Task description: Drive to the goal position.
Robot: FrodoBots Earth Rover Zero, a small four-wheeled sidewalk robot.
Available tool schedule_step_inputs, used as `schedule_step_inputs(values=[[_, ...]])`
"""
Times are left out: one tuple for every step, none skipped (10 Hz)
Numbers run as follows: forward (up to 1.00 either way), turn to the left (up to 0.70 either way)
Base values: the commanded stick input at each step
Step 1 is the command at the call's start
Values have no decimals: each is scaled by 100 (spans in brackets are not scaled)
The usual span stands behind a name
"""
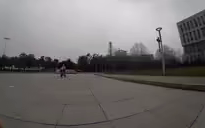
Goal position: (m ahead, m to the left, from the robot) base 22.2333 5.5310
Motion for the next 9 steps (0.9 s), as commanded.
schedule_step_inputs(values=[[70,34],[70,34],[70,34],[70,34],[70,34],[70,34],[70,34],[70,34],[70,30]])
